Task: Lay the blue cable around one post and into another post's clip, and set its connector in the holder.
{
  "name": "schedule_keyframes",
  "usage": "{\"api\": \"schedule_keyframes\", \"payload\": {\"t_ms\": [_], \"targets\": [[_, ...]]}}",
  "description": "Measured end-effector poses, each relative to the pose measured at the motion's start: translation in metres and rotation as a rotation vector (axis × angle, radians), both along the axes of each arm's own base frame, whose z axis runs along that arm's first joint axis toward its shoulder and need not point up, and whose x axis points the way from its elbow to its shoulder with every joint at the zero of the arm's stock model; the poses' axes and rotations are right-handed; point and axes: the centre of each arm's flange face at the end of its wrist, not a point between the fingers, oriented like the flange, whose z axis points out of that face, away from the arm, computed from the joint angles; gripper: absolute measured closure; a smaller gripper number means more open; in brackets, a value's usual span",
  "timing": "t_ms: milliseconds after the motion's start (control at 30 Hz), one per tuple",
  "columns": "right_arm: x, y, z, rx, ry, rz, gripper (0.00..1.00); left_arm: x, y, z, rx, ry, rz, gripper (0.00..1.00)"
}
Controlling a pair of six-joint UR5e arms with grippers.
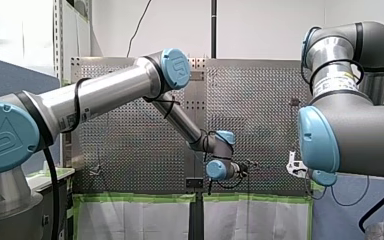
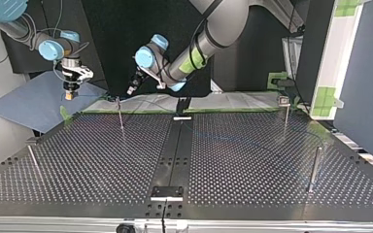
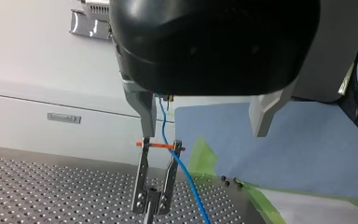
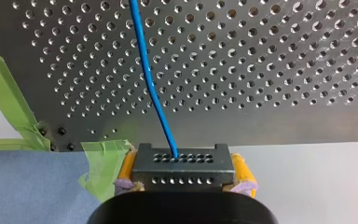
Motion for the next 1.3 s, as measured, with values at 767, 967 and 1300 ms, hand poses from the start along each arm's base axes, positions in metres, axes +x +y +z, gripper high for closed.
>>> {"api": "schedule_keyframes", "payload": {"t_ms": [767,967,1300], "targets": [[0.0023,0.0003,0.0,-0.001,-0.006,0.013,1.0,-0.0039,-0.0006,-0.0009,-0.005,0.023,0.002,0.0],[0.0023,0.0002,-0.0002,-0.001,-0.006,0.014,1.0,-0.0039,-0.0007,-0.0008,-0.007,0.024,0.001,0.0],[0.0025,0.0006,-0.0007,0.001,-0.006,0.014,1.0,-0.0038,-0.0007,-0.0005,-0.006,0.024,0.002,0.0]]}}
